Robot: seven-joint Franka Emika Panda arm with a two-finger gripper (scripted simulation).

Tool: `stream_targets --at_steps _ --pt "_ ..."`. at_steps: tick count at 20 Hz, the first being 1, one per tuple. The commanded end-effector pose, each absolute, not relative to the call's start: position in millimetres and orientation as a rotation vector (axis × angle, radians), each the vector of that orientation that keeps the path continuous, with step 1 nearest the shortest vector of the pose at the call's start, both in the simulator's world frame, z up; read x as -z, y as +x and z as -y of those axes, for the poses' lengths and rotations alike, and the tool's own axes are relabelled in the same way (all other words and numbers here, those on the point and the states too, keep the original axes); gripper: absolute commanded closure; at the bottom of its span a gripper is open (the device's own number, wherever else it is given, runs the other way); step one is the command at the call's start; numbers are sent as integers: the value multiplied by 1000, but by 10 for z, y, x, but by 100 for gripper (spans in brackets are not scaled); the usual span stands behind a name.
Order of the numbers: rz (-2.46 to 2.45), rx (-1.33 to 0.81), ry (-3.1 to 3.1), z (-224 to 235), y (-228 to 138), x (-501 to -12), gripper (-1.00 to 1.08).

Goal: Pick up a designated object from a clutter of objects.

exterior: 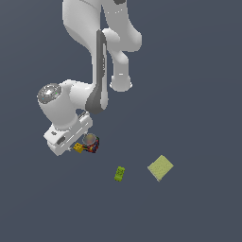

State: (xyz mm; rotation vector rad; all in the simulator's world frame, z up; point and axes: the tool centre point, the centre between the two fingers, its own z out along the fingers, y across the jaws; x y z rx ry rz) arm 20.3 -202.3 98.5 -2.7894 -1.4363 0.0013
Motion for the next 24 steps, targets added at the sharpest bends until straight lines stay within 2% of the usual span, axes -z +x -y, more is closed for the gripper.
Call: stream_targets --at_steps 1,14,15,17,24 --pt "1489 0 -2763 2094 182 -904 -92" --pt "1599 0 -2704 2257 120 -720 -92" --pt "1600 29 -2735 2336 197 -923 -92" --pt "1600 28 -2734 2334 195 -908 -92" --pt "1600 17 -2721 2299 159 -621 -92"
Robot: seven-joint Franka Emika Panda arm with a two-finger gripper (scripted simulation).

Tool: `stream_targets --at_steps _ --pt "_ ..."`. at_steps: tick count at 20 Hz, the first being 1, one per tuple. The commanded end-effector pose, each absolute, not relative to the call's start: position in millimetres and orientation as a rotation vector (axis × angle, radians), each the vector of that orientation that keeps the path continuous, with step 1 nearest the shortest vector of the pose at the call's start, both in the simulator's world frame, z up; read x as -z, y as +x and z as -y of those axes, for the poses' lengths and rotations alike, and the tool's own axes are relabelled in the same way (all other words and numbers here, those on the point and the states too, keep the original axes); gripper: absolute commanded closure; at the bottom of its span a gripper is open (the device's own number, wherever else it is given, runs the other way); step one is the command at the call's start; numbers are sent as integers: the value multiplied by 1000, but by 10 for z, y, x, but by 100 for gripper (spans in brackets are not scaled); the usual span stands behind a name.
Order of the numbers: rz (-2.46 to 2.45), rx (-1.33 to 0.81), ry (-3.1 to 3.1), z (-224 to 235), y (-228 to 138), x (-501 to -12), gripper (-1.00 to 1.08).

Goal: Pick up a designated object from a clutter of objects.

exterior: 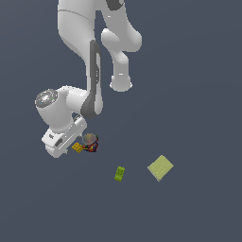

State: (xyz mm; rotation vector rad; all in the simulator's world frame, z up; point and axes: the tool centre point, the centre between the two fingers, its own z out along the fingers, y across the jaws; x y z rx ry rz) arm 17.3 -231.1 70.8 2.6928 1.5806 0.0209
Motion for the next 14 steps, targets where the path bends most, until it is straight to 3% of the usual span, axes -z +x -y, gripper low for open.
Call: stream_targets --at_steps 1,11,12,14 --pt "-1587 -14 2697 2290 150 -553 -92" --pt "-1600 0 2704 2252 116 -219 -92" --pt "-1600 0 2704 2252 116 -219 108" --pt "-1600 0 2704 2252 116 -219 108"
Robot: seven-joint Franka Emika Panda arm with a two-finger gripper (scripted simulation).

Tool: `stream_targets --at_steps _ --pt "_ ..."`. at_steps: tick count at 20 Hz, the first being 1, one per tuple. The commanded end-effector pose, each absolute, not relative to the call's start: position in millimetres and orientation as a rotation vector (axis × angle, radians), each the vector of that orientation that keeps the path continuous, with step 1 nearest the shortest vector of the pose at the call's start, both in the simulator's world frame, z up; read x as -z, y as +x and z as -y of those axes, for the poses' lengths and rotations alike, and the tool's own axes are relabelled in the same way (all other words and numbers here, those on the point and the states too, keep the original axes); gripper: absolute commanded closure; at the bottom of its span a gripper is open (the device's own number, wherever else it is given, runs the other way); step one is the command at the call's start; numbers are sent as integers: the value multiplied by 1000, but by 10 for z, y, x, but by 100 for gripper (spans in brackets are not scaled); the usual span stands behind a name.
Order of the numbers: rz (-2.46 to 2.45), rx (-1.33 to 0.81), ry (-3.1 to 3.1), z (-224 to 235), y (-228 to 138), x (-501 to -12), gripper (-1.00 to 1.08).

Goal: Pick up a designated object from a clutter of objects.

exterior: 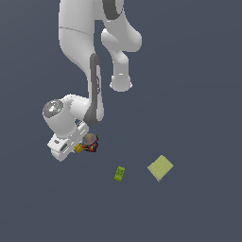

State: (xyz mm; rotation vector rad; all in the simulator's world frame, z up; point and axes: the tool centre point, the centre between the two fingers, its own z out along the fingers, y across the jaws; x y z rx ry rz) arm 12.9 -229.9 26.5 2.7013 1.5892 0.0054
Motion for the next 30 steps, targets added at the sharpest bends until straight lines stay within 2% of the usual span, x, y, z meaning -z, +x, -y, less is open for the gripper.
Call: stream_targets --at_steps 1,16,23,30 --pt "-1600 0 2704 2252 116 -219 108" --pt "-1591 -5 2702 2164 86 -359 108" --pt "-1592 -4 2702 1842 -19 -624 108" --pt "-1593 -4 2702 1322 -187 -1057 108"
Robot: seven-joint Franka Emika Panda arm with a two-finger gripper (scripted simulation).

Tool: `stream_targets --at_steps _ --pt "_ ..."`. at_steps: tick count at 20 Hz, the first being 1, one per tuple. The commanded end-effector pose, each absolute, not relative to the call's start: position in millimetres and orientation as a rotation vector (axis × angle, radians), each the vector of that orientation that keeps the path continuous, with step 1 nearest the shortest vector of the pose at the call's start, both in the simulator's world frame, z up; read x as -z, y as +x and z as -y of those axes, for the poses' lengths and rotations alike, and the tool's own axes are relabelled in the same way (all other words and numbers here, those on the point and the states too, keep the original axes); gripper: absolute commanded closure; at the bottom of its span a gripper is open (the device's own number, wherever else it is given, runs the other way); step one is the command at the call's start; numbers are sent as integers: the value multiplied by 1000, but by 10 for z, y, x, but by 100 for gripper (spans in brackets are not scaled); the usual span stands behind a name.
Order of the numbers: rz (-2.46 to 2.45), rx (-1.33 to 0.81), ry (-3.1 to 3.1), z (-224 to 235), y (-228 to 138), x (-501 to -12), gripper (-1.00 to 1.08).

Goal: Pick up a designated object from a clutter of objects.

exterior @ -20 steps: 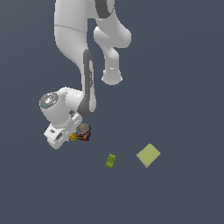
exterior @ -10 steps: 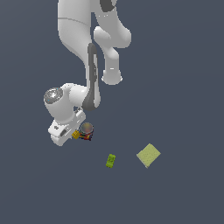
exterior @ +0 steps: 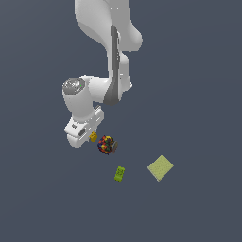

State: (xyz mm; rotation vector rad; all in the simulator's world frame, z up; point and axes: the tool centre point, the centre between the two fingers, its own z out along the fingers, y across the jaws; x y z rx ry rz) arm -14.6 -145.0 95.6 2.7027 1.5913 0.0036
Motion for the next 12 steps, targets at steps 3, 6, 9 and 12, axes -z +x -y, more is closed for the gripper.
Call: stream_targets --at_steps 3,6,9,12 --pt "-1594 -3 2701 1072 -266 -1264 108" --pt "-1594 -1 2701 816 -347 -1478 108" --pt "-1594 1 2700 551 -429 -1701 108" --pt "-1594 1 2699 274 -516 -1939 108"
